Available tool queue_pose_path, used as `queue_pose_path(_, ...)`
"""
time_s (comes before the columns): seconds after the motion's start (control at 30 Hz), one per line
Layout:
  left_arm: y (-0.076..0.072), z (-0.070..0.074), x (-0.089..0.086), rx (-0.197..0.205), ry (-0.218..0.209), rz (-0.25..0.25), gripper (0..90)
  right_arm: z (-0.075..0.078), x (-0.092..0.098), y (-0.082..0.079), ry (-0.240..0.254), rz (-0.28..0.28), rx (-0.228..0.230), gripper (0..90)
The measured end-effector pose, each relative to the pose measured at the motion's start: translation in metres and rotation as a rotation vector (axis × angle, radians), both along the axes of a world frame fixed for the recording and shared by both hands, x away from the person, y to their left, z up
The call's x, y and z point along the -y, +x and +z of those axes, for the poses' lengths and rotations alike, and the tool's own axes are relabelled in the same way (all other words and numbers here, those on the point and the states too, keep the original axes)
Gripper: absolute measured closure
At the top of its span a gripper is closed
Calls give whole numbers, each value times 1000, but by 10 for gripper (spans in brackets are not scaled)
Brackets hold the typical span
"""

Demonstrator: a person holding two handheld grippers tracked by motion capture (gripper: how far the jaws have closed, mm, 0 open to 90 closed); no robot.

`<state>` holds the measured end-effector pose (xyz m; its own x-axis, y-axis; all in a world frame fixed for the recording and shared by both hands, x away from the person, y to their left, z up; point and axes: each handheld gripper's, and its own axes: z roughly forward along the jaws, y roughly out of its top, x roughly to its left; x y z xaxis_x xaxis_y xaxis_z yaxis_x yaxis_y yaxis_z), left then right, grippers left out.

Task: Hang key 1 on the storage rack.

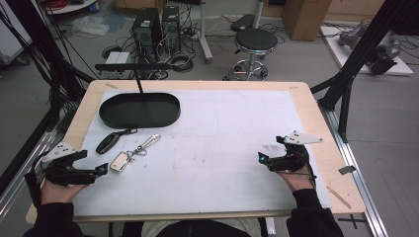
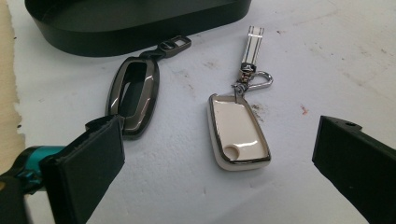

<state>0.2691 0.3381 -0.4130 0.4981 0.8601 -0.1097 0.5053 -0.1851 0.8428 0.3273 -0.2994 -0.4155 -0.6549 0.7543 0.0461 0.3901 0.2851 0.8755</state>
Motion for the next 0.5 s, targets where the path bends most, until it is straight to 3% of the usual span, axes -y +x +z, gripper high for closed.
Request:
queue_pose_path(0.13,6,1,0,-3,-19,-9,28,-1,-1,1,4,4,-2,7)
queue_pose_path(0.5,23,8,13,-40,42,-52,28,-2,-5,4,0,5,-3,7)
